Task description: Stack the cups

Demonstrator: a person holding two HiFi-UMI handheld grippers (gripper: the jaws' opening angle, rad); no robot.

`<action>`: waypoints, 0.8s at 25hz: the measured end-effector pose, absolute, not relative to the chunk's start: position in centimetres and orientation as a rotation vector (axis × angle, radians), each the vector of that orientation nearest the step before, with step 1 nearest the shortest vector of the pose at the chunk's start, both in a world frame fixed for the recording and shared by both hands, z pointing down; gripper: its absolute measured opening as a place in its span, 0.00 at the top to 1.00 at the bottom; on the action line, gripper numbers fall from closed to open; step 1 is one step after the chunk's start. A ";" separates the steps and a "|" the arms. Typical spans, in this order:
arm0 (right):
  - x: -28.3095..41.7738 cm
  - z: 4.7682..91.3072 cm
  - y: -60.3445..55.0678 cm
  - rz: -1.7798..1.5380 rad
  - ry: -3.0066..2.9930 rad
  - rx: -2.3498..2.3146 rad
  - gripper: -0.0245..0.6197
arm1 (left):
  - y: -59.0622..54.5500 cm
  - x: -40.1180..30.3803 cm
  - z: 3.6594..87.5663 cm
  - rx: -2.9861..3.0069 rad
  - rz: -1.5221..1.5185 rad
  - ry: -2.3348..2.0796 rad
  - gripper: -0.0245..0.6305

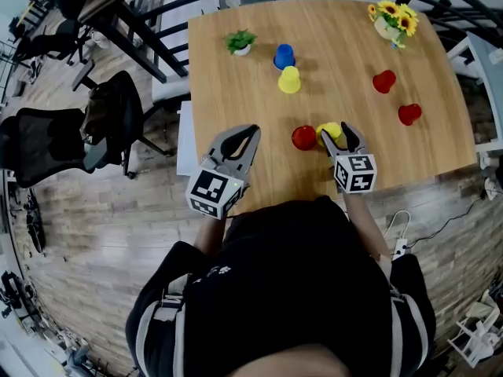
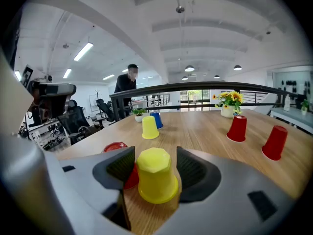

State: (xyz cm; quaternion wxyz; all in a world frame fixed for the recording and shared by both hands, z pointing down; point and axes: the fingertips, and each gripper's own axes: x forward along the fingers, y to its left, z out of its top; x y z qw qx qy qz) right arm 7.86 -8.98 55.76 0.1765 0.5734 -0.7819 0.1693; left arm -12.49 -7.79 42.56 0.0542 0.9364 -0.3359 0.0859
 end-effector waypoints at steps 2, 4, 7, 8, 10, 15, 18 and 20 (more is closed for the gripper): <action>8.2 55.1 -8.9 0.485 -2.233 1.657 0.53 | -7.8 -12.6 42.5 2.844 0.263 -1.024 0.93; 8.9 54.0 -8.9 0.487 -2.250 1.698 0.53 | -7.8 -12.5 42.3 2.846 0.263 -1.023 0.93; 11.1 52.0 -8.8 0.486 -2.278 1.785 0.55 | -7.3 -11.9 42.4 2.852 0.262 -1.010 0.93; 12.2 51.5 -8.7 0.481 -2.276 1.827 0.55 | -7.2 -11.7 42.5 2.853 0.263 -1.007 0.93; 14.9 50.7 -8.8 0.465 -2.242 1.924 0.55 | -7.0 -11.6 42.8 2.844 0.267 -1.012 0.93; 22.1 50.1 -8.5 0.466 -2.074 2.134 0.57 | -6.4 -12.0 43.2 2.793 0.306 -1.049 0.93; 26.4 49.9 -8.7 0.466 -1.979 2.206 0.57 | -7.5 -11.5 42.5 2.773 0.301 -1.103 0.93; 29.1 49.8 -8.6 0.454 -1.920 2.229 0.57 | -8.0 -10.4 42.1 2.774 0.288 -1.106 0.93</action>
